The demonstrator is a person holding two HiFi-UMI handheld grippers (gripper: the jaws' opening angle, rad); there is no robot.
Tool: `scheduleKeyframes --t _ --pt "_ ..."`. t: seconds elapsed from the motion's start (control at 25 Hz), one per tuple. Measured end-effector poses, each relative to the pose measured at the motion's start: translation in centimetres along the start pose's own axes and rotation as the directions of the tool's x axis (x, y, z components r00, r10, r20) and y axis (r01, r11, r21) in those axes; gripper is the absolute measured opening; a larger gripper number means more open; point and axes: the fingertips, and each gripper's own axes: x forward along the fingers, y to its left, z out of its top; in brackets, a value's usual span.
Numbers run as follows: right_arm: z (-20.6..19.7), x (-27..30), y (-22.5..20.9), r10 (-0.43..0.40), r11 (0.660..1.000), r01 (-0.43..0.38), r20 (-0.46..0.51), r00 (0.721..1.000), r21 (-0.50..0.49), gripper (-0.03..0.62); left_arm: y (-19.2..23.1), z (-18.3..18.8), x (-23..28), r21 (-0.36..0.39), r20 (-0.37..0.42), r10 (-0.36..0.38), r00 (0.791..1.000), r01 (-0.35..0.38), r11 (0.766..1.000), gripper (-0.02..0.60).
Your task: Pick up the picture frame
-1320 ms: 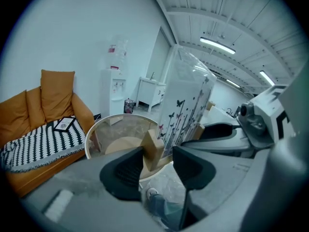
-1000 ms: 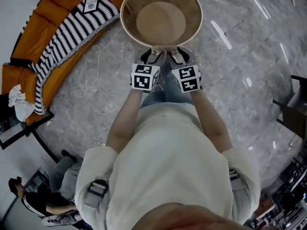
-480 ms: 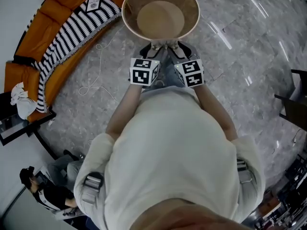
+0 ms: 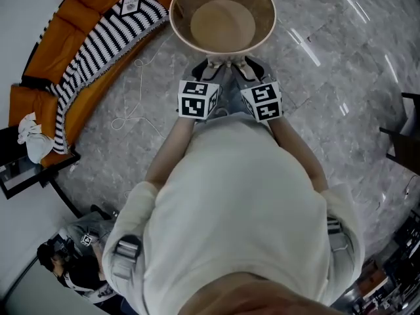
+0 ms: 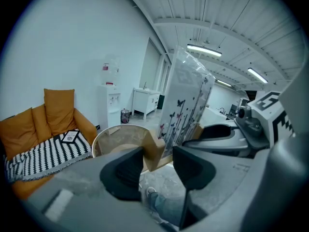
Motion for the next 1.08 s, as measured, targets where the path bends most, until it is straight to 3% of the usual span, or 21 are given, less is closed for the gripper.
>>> scheduleKeyframes --t 1.08 --pt "0.70 0.70 -0.44 -0.002 1.000 0.002 0.005 1.000 -0.010 0.156 0.64 0.76 0.37 -0.011 0.011 0.008 1.000 -0.008 1.000 0.192"
